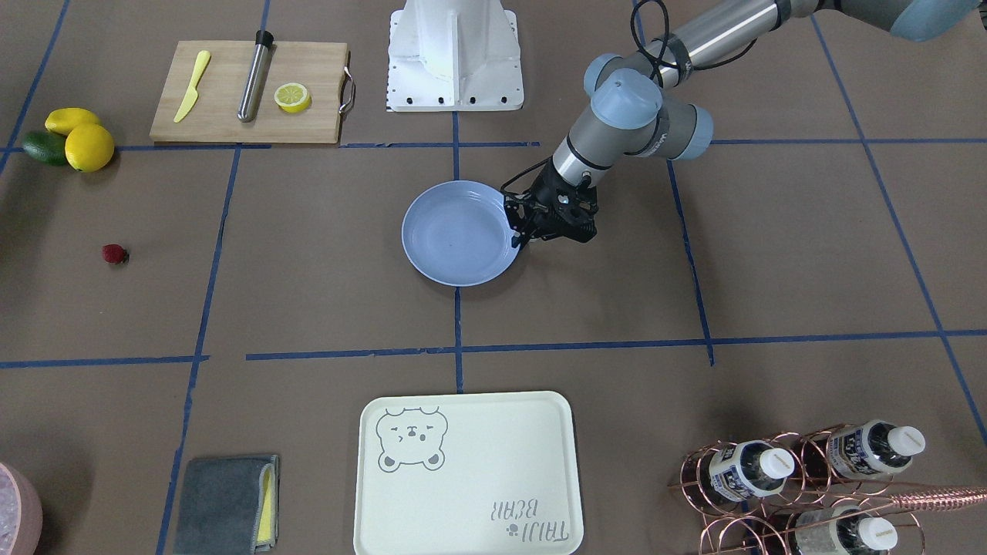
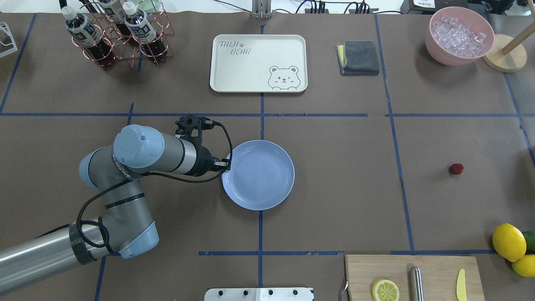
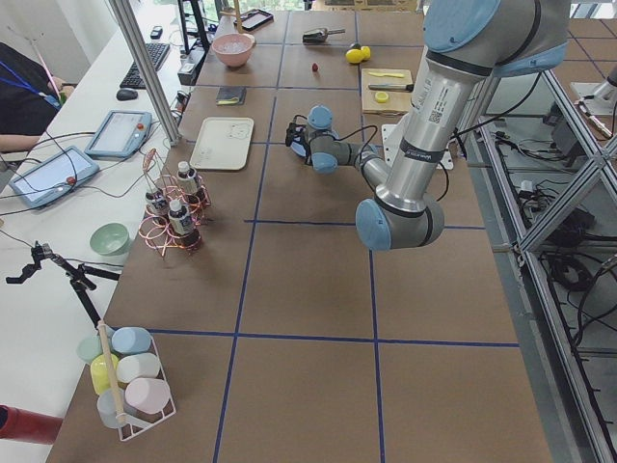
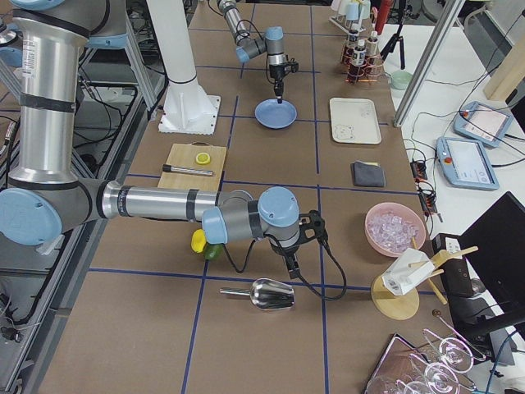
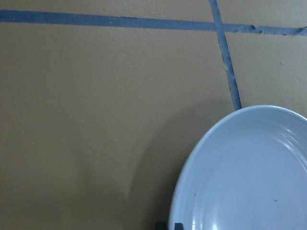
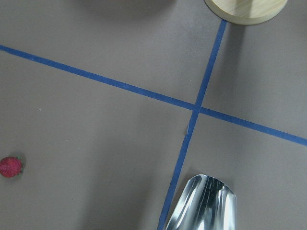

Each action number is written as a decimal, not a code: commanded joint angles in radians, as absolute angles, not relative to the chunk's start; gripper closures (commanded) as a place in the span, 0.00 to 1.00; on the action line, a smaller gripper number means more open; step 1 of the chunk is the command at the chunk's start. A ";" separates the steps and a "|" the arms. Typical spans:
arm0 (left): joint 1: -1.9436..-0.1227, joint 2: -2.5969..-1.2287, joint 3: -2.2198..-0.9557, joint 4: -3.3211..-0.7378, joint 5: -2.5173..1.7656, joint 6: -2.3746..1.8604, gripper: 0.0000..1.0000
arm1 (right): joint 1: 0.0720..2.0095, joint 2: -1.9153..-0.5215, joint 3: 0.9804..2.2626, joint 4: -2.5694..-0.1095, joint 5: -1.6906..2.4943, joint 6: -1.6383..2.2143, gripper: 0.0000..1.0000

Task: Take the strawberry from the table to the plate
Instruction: 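Open the left gripper and withdraw the left arm from the plate, then move the right gripper toward the red strawberry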

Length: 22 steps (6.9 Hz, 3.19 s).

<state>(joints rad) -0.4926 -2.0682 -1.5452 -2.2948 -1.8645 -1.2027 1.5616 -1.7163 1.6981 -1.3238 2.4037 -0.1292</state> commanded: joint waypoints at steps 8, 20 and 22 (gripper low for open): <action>-0.785 -1.979 -1.779 -1.864 -2.008 -0.660 0.00 | 1.505 -1.641 1.746 -1.295 2.407 -0.044 0.00; -1.601 -1.479 -1.670 -1.663 -2.402 0.296 0.00 | 1.063 -1.757 1.936 -1.049 2.167 0.536 0.00; -1.601 -1.480 -1.686 -1.663 -2.402 0.296 0.00 | 0.915 -1.792 1.875 -0.893 2.047 0.682 0.01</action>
<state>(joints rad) -1.6014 -1.4783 -1.6785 -1.6627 -2.4023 0.2961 0.9978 -1.7722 1.9111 -0.9829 2.1237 0.6045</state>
